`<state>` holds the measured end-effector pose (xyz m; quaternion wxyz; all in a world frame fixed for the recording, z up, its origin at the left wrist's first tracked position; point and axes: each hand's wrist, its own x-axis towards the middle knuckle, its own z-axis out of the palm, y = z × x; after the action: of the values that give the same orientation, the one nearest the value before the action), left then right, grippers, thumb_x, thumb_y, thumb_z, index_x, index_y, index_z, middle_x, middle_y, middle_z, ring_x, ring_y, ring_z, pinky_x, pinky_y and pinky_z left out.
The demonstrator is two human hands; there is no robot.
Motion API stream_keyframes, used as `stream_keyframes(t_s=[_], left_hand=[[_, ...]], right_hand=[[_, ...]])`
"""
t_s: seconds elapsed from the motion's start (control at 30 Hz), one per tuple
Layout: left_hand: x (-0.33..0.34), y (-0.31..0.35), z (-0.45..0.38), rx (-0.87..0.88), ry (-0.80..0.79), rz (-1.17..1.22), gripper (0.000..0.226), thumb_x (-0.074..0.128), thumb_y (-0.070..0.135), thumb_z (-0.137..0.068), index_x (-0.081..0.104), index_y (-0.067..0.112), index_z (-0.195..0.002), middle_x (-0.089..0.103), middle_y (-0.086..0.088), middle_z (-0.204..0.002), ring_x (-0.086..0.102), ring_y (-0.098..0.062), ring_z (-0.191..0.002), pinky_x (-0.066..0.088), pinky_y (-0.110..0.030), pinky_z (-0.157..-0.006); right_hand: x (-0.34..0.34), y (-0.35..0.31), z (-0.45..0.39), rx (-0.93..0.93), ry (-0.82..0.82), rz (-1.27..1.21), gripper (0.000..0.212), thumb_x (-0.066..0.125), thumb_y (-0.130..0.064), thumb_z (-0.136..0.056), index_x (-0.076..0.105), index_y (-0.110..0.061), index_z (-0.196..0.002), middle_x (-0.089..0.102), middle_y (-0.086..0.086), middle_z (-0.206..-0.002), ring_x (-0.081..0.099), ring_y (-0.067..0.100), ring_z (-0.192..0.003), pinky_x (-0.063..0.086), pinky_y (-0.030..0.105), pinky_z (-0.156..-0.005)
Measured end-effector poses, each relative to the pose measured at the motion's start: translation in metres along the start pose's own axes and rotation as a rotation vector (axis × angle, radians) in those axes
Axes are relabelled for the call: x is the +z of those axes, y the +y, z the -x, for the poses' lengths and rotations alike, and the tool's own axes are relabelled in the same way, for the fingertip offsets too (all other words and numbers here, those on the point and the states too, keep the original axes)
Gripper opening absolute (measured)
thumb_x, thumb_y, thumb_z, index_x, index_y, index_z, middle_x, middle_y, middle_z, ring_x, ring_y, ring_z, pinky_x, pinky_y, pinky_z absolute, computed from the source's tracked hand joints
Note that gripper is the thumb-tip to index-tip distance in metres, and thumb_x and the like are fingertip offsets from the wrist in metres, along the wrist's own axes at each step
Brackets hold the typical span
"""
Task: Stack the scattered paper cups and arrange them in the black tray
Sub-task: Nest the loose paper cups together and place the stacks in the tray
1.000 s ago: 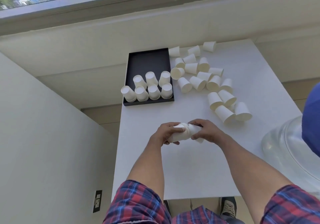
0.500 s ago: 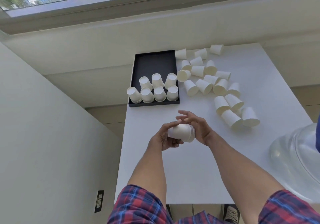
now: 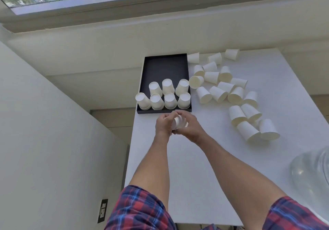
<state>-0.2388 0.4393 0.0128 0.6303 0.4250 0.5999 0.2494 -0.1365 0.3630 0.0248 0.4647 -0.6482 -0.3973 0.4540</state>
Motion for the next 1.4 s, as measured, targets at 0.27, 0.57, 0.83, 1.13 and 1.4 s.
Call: stream_keyframes(t_s=[0.27,0.57,0.83,1.13,1.4], left_hand=[[-0.015,0.058,-0.049,0.099,0.161,-0.07,0.066,0.063,0.072,-0.073,0.059,0.019,-0.111,0.063,0.006,-0.098,0.059,-0.008,-0.084,0.044,-0.027,-0.068],[-0.058,0.114,-0.113,0.209,0.137,-0.162,0.052,0.041,0.058,-0.101,0.069,0.015,-0.1,0.07,-0.005,-0.095,0.066,-0.03,-0.092,0.056,-0.045,-0.087],[-0.1,0.123,-0.167,0.289,0.26,-0.204,0.016,0.059,0.026,-0.089,0.071,0.029,-0.099,0.076,0.002,-0.098,0.075,-0.023,-0.094,0.059,-0.034,-0.083],[-0.113,0.105,-0.195,0.279,0.264,-0.283,0.032,0.055,0.025,-0.098,0.069,0.027,-0.127,0.074,-0.001,-0.112,0.068,-0.02,-0.103,0.047,-0.025,-0.078],[-0.108,0.096,-0.209,0.298,0.15,-0.544,0.042,0.06,0.022,-0.099,0.062,0.034,-0.138,0.066,0.013,-0.09,0.062,-0.01,-0.08,0.038,-0.017,-0.057]], right_hand=[[0.028,-0.028,-0.072,-0.273,0.179,0.591,0.068,0.078,-0.04,-0.076,0.051,-0.027,-0.137,0.06,-0.005,-0.129,0.057,0.02,-0.114,0.042,0.031,-0.083],[0.058,-0.073,-0.157,-0.322,0.218,0.609,0.051,0.068,-0.046,-0.087,0.053,-0.022,-0.129,0.057,-0.002,-0.125,0.063,0.025,-0.096,0.054,0.044,-0.078],[0.084,-0.079,-0.23,-0.304,0.126,0.659,0.053,0.067,-0.041,-0.09,0.048,-0.023,-0.136,0.059,-0.002,-0.129,0.062,0.023,-0.102,0.051,0.041,-0.087],[0.112,-0.047,-0.275,-0.29,0.056,0.928,0.051,0.061,-0.046,-0.093,0.048,-0.028,-0.139,0.061,-0.001,-0.13,0.059,0.027,-0.113,0.043,0.042,-0.09],[0.109,-0.016,-0.287,-0.313,0.088,1.228,0.05,0.052,-0.05,-0.095,0.046,-0.036,-0.143,0.07,-0.007,-0.119,0.056,0.022,-0.119,0.036,0.042,-0.094]])
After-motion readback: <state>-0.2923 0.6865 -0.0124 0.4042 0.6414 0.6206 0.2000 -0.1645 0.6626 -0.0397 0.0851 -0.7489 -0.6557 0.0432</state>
